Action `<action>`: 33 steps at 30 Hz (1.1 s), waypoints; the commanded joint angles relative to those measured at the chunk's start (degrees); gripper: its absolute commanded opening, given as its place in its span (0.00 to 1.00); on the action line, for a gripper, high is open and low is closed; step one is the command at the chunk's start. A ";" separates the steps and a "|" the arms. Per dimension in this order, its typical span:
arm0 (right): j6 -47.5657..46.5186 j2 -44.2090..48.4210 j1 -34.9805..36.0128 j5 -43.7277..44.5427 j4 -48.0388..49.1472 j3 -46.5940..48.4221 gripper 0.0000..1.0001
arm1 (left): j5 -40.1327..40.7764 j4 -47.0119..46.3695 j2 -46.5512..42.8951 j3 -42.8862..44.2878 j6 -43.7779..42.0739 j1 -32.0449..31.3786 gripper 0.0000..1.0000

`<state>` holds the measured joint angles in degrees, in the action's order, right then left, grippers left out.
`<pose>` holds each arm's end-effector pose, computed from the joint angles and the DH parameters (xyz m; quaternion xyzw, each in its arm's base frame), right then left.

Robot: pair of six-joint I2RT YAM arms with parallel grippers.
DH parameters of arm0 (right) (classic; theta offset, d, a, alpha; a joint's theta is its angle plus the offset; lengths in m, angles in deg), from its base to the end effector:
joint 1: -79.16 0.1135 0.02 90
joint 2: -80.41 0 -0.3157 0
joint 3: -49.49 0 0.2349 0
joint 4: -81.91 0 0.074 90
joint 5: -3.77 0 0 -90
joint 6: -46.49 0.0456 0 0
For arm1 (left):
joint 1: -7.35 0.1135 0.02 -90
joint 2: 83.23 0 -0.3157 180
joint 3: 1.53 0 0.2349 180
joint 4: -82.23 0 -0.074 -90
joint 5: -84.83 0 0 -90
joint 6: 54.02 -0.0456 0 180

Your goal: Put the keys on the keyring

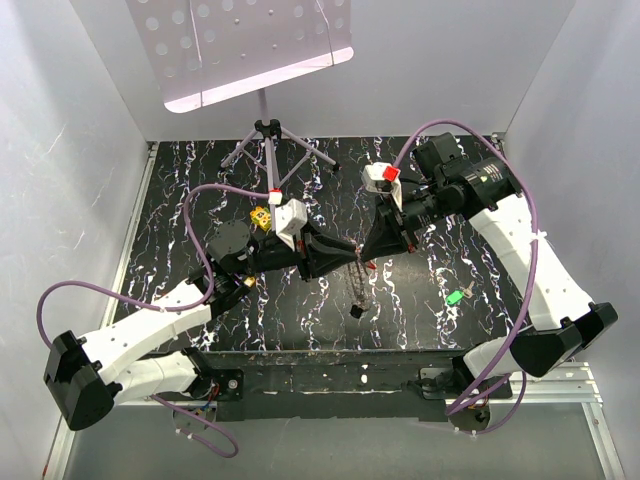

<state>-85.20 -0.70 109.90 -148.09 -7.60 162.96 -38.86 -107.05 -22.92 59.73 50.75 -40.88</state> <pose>0.1698 0.1477 0.4709 -0.6034 0.5780 0.4676 0.2885 0.1201 -0.1725 0.4115 0.3896 0.5237 -0.5422 0.5291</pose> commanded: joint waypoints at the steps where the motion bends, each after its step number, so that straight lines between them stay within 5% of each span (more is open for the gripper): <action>1: 0.47 0.33 -0.07 -1.16 0.19 -0.50 0.01 | 1.44 0.69 -2.74 0.04 1.06 -0.20 0.34; 5: -0.84 0.51 0.02 -0.28 -0.77 -1.11 0.01 | 0.47 9.10 -4.76 1.96 -1.57 -0.11 0.71; 7: -2.16 0.33 0.37 1.39 -1.92 -0.85 0.01 | 0.30 15.69 -5.64 3.98 -4.12 0.24 0.98; 16: -6.82 -2.22 3.01 10.71 -9.12 1.70 0.01 | -2.86 44.89 -0.38 18.84 -17.57 0.68 0.98; 18: -7.00 -2.75 3.10 10.98 -9.66 2.05 0.01 | -3.39 45.52 0.85 19.90 -18.71 0.59 0.98; 25: -6.82 -3.10 3.36 10.19 -9.74 2.14 0.01 | -4.19 43.16 4.81 20.69 -20.48 0.59 0.71; 33: -7.00 -3.36 3.36 8.78 -10.18 2.14 0.01 | -2.25 32.96 3.93 16.56 -19.69 0.59 0.62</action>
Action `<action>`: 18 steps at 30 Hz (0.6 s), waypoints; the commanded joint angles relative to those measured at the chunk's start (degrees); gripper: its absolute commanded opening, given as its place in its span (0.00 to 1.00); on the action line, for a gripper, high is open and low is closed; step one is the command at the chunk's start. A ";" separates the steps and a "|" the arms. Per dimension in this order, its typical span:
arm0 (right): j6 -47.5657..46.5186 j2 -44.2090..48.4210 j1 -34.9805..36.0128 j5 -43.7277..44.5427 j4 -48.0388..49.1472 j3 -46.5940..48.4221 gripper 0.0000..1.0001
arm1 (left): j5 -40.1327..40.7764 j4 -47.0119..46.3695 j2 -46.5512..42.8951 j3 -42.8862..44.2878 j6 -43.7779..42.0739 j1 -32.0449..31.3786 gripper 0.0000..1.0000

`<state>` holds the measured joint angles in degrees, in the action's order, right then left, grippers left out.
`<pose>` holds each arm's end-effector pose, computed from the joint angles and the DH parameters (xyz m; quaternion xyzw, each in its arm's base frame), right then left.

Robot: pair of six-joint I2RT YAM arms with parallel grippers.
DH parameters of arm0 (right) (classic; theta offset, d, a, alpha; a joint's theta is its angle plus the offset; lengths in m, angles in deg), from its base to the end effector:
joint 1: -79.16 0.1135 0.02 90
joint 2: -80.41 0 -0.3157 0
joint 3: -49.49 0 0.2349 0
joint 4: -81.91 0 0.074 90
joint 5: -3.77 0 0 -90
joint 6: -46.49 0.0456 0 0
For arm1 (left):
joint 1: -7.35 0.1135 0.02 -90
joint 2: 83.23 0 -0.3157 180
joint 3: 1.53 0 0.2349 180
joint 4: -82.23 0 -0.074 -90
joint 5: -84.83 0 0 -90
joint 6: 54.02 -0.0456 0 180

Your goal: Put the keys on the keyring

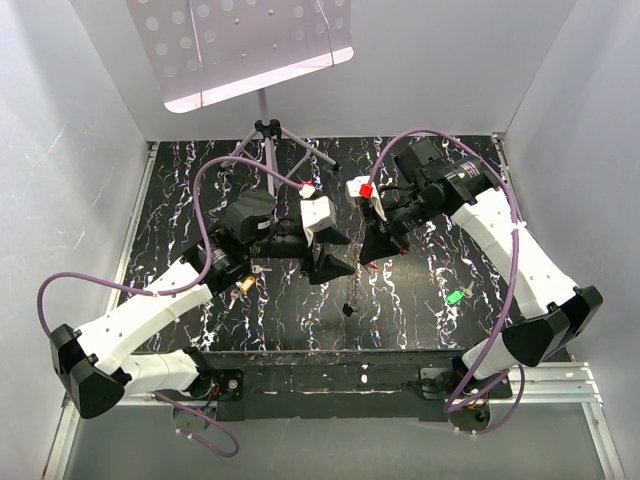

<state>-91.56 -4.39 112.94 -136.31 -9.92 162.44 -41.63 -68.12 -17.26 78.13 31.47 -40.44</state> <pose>0.1836 0.1649 0.4462 -0.6506 0.6036 0.3833 0.2559 0.1318 -0.1857 0.4270 0.5033 0.5977 -0.4431 0.4395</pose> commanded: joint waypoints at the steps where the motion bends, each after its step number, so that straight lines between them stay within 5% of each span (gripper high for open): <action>1: -0.64 0.33 0.32 -3.09 -7.87 2.66 0.01 | 0.26 -6.76 -1.64 -2.10 -0.15 0.15 0.60; 8: -0.90 0.07 0.32 -3.79 -8.22 3.36 0.01 | -2.99 -7.56 1.08 -2.19 0.91 0.15 0.44; 18: -1.17 0.07 0.32 -4.23 -8.66 3.45 0.01 | -2.11 -7.12 1.61 -2.46 0.12 0.15 0.33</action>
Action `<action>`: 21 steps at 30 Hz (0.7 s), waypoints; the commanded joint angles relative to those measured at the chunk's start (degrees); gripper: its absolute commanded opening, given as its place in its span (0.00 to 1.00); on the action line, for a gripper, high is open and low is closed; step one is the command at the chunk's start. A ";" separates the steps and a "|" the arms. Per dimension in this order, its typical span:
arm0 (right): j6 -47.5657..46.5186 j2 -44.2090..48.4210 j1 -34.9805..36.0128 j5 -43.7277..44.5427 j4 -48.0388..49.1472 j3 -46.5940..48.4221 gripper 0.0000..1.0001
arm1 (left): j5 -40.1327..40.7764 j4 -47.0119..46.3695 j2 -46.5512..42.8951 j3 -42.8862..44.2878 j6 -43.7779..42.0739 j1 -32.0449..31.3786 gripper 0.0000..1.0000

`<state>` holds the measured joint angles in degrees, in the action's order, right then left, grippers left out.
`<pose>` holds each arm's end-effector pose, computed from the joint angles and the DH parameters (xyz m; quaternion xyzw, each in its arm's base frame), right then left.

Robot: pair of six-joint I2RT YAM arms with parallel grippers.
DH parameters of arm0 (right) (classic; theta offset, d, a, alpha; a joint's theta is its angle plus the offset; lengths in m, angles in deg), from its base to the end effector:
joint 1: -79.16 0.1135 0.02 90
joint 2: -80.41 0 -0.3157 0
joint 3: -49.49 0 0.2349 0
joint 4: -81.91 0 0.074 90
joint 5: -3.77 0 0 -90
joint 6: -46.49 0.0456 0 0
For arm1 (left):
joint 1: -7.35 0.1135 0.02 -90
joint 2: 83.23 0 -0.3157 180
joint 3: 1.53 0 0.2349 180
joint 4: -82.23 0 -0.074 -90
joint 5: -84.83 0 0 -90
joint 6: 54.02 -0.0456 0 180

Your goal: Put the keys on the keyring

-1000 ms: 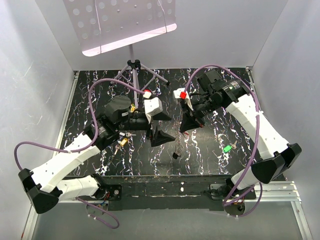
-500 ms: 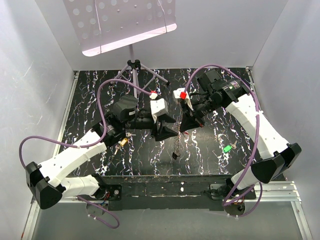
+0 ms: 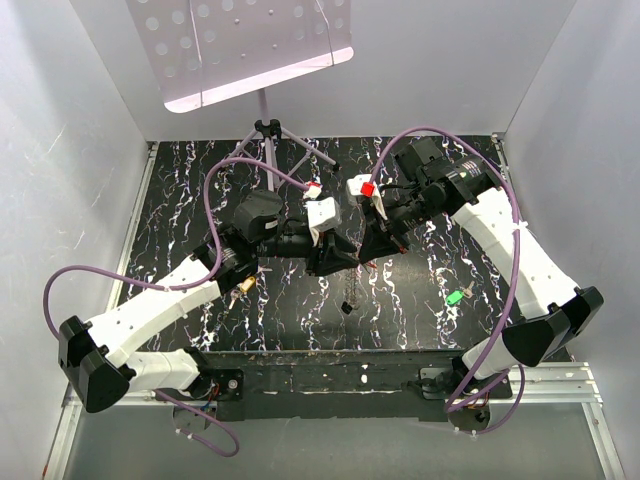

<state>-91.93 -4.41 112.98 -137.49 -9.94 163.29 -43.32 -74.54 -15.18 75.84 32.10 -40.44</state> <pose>0.1827 0.1652 0.4505 -0.6528 0.5935 0.3902 0.2632 0.1407 -0.1970 0.4179 0.5056 0.5821 -0.4565 0.4440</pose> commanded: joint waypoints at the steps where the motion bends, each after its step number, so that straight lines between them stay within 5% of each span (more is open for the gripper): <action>1: -0.79 0.09 0.28 -3.14 -8.55 2.51 0.01 | -0.52 -0.69 -0.46 -0.25 -0.51 0.07 0.32; 8: -0.79 0.00 0.28 -3.23 -8.64 2.78 0.01 | -0.96 0.10 -0.29 0.10 -0.78 0.15 0.19; 13: -0.79 0.09 0.28 -3.31 -8.72 2.69 0.01 | -1.49 1.33 0.06 0.45 -1.39 0.07 0.00; 21: -0.62 0.62 0.28 -3.84 -8.46 2.60 0.01 | -0.70 0.37 -1.60 -0.51 -1.05 0.15 0.00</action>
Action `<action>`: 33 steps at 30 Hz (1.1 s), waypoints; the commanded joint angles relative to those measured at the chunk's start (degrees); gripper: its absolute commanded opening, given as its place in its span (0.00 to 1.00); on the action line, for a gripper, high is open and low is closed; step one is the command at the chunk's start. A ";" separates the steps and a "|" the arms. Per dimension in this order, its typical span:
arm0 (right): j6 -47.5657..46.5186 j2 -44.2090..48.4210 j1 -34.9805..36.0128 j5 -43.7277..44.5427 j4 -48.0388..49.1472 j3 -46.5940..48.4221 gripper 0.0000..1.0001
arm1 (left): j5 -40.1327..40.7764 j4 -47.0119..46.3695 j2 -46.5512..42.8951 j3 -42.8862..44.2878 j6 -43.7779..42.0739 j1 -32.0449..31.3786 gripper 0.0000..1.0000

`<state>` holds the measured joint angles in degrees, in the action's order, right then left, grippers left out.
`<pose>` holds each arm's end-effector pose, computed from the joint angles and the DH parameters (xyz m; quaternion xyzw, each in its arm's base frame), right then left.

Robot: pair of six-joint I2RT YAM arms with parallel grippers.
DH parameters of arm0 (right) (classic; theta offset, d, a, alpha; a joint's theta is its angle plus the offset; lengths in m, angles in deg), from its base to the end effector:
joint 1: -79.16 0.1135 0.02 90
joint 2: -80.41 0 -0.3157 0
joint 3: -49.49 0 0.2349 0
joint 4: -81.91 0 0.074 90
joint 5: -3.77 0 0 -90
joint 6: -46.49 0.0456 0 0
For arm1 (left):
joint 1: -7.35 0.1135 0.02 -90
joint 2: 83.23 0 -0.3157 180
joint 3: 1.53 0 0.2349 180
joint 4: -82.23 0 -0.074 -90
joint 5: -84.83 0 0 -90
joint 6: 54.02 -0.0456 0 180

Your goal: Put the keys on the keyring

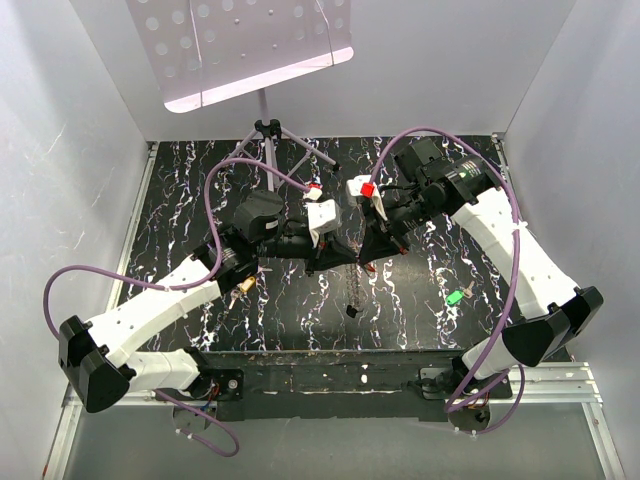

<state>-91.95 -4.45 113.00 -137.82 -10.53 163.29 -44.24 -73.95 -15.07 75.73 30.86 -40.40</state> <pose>0.1819 0.1650 0.4500 -0.6517 0.5944 0.3939 0.2585 0.1403 -0.1972 0.4159 0.5151 0.5773 -0.4559 0.4399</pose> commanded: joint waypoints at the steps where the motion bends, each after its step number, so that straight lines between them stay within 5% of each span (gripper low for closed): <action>1: -0.42 0.83 0.17 -3.60 -7.61 2.51 0.03 | 0.57 -1.10 -2.24 -1.10 0.90 0.11 0.00; 4: -0.25 1.62 -0.79 -4.74 -7.61 2.60 0.24 | 2.06 -6.18 -4.96 -3.65 3.36 0.11 0.00; 9: -0.33 3.03 -5.10 -11.23 -8.66 3.92 0.38 | 3.56 -18.31 -9.09 -9.36 9.95 0.11 0.00; 20: 8.45 6.81 -8.71 -21.79 1.01 -3.20 0.42 | 6.37 -36.60 -10.33 -17.10 20.94 0.02 0.00; 33: 11.71 4.18 -8.71 -20.65 3.90 -2.50 0.41 | 7.25 -40.48 -10.24 -19.57 24.81 0.02 0.00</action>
<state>-82.01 0.55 104.39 -157.56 -8.37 160.47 -37.81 -110.45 -24.10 56.71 54.40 -40.40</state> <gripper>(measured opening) 0.415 0.018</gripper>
